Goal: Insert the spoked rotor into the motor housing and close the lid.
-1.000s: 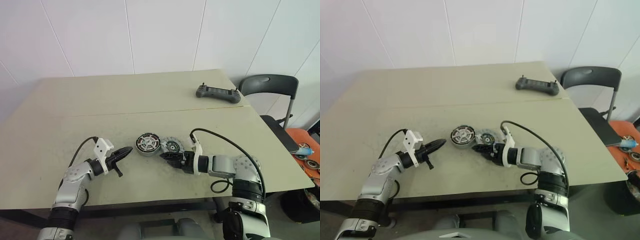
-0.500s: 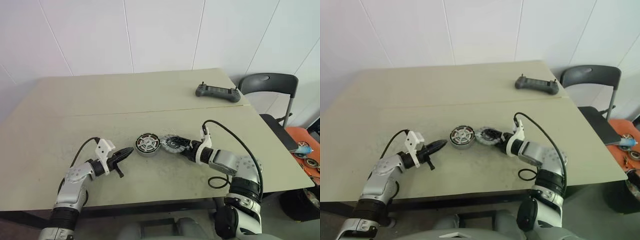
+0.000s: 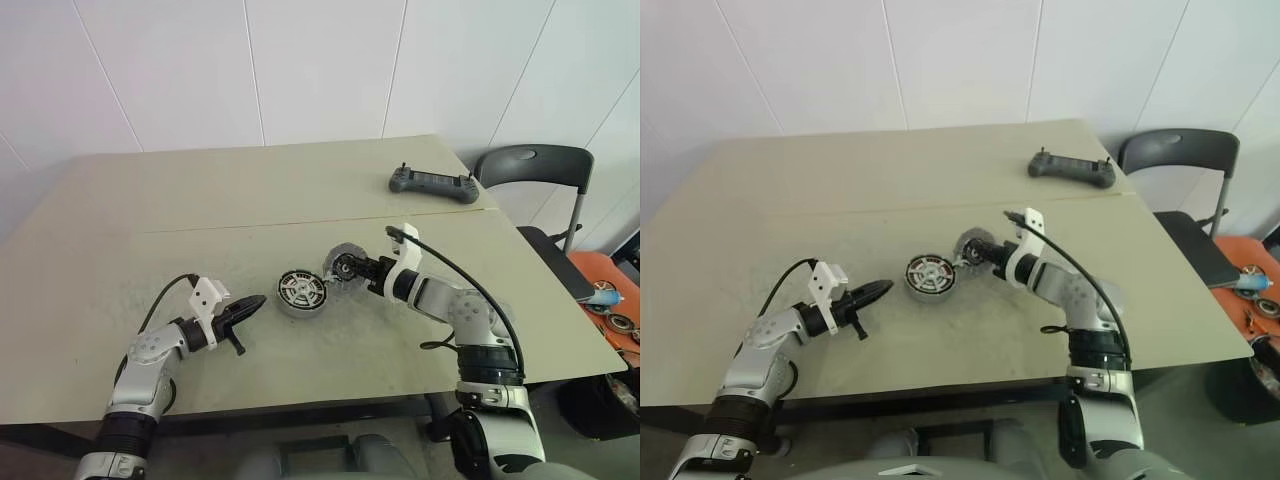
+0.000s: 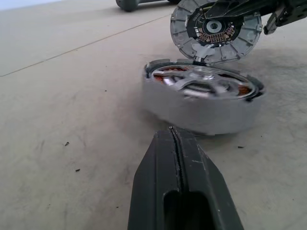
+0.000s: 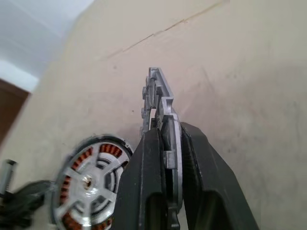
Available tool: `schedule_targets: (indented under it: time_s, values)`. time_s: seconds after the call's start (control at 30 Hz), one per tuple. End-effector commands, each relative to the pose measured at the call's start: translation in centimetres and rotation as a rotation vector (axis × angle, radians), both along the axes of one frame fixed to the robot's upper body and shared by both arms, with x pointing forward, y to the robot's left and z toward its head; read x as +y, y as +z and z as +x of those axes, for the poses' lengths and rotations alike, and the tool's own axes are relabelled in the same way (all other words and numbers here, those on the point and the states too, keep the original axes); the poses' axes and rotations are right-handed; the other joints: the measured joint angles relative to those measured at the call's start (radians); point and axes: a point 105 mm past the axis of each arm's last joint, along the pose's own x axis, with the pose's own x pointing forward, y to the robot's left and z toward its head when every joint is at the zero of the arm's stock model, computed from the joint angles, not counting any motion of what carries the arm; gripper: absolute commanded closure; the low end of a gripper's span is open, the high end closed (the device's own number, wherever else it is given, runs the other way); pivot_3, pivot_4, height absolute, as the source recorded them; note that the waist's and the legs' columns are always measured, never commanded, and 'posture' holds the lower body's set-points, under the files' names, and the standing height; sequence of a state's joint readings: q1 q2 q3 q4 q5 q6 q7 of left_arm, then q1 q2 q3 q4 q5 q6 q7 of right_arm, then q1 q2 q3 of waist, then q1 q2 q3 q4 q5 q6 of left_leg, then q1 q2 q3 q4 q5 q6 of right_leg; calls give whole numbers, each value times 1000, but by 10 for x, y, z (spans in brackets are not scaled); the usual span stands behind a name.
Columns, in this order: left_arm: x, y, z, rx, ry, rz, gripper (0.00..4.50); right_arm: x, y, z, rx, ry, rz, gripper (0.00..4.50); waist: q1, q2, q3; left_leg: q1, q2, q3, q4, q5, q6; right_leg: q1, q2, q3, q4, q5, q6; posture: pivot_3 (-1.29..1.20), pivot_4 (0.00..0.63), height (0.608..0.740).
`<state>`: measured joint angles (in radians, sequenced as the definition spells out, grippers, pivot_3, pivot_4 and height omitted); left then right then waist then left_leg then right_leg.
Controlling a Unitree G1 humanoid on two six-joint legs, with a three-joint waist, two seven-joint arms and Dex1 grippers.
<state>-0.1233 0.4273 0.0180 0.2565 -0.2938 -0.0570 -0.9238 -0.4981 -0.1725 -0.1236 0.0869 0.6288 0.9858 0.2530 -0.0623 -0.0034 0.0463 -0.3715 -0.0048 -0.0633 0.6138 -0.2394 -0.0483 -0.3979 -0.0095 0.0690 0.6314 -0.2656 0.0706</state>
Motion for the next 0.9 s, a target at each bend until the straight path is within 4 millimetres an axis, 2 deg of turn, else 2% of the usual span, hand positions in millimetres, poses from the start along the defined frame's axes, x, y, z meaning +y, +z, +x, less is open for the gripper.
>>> schedule_targets:
  time_s: [0.03,0.23,0.5,0.77,0.9]
  values:
    - [3,11,5,-45,2,10,4500,6,26,7,-206,54,-135,4358,0,0,0,0,0,0,0,0,0,0,0,0,0,0,1,0,0,740]
    - [6,9,6,-41,9,19,4500,17,39,5,-412,163,-297,4358,2,0,0,0,0,0,1,0,0,0,0,0,0,0,1,0,0,740]
    - [9,5,7,-37,17,31,4500,52,53,-24,-712,488,-496,4358,7,0,0,0,0,0,1,0,0,0,0,0,0,0,1,0,0,740]
    - [11,4,8,-34,24,34,4500,71,61,-36,-785,616,-546,4358,1,-1,0,1,0,0,0,0,0,0,0,0,1,1,1,0,0,740]
    - [11,4,8,-32,23,34,4500,74,49,-30,-792,638,-680,4358,3,-1,-1,1,0,0,1,0,0,0,0,0,1,1,1,0,0,740]
